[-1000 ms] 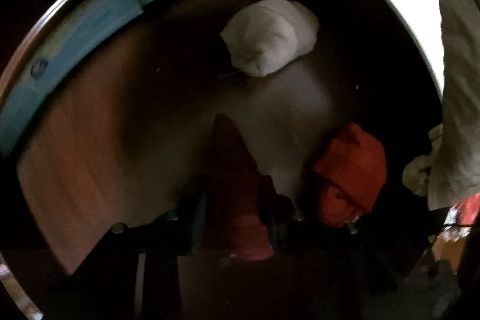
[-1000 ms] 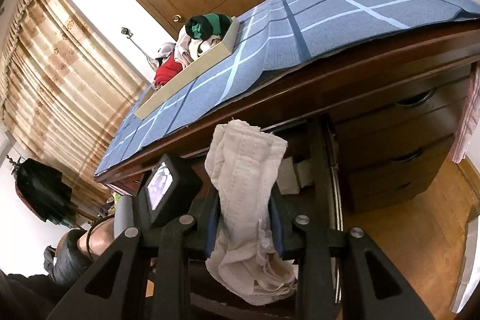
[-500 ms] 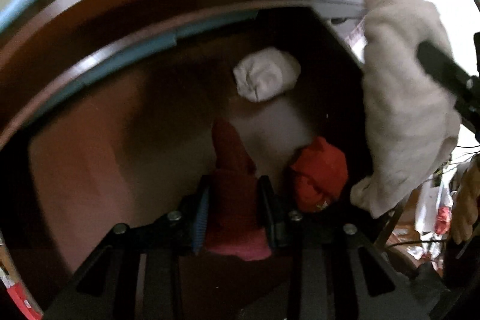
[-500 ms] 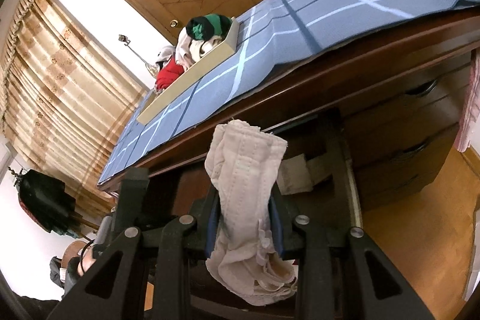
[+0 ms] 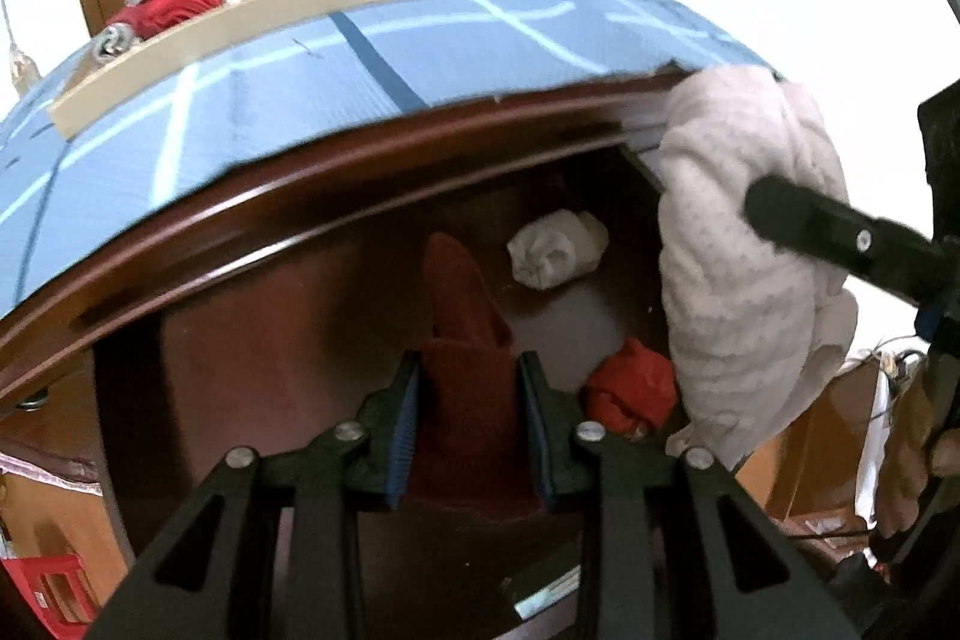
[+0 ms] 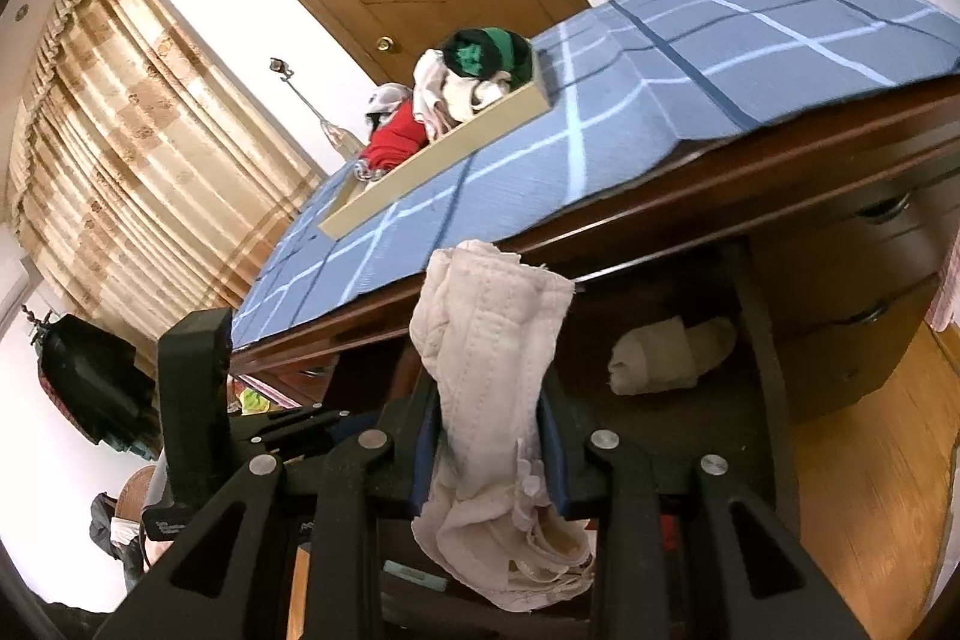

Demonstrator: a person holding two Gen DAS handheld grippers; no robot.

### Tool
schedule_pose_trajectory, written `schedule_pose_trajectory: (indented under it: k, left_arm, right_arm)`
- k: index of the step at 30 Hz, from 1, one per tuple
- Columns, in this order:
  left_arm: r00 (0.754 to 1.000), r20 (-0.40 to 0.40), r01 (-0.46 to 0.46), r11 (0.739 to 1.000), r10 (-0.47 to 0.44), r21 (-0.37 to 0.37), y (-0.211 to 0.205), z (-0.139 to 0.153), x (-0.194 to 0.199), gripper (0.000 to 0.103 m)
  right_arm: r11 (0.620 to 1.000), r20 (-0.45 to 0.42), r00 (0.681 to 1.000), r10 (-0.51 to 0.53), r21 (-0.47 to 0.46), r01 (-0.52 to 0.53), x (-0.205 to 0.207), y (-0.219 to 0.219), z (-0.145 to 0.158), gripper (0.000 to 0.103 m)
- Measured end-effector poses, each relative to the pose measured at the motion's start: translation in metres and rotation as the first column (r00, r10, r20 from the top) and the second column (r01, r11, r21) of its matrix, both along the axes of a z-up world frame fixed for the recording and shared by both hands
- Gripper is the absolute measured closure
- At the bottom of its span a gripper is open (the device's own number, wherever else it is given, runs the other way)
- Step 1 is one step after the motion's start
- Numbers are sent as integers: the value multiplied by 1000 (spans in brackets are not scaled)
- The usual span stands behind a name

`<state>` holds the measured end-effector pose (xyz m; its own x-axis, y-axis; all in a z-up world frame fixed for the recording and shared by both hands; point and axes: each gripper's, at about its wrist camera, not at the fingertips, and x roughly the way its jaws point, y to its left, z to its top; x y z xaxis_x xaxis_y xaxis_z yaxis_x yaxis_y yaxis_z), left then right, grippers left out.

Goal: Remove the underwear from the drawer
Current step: 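Lift the white underwear and dark red sock up out of the drawer, then carry both held items over the wooden tray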

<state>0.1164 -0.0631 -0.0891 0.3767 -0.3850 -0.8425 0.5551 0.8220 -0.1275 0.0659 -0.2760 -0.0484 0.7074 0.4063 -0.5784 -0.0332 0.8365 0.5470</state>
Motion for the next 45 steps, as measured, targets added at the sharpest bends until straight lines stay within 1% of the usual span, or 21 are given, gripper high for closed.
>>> schedule_pose_trajectory:
  k: [5,6,10,16,20,24,29,37,45]
  left_arm:
    - [999,36,-26,999,27,-20,9,8,-7,73]
    - [999,39,-29,999,30,-27,1,5,6,73]
    - [998,53,-37,998,40,-51,8,10,3,73]
    - [993,90,-67,992,77,-111,24,33,0,73]
    - [986,124,-97,987,113,-127,31,44,7,73]
    - [981,143,-113,985,131,-130,35,49,14,73]
    - [974,174,-130,985,148,-110,35,54,22,73]
    - [960,217,-156,982,175,-102,41,63,37,73]
    - [943,263,-183,978,203,-97,42,72,57,73]
  right_arm:
    - [1000,17,1000,6,3,-7,-6,10,7,71]
    - [1000,21,1000,11,2,-11,-6,12,8,71]
    - [1000,44,999,25,-1,-25,-11,20,17,71]
    - [999,97,995,34,-19,-32,-14,30,35,71]
    - [999,126,992,30,-15,-28,-12,32,44,71]
    - [1000,152,988,31,-4,-31,-4,35,53,71]
    - [999,171,985,40,8,-42,7,42,60,71]
    - [998,215,975,58,14,-62,24,56,73,71]
    - [998,265,962,66,-11,-66,44,69,88,71]
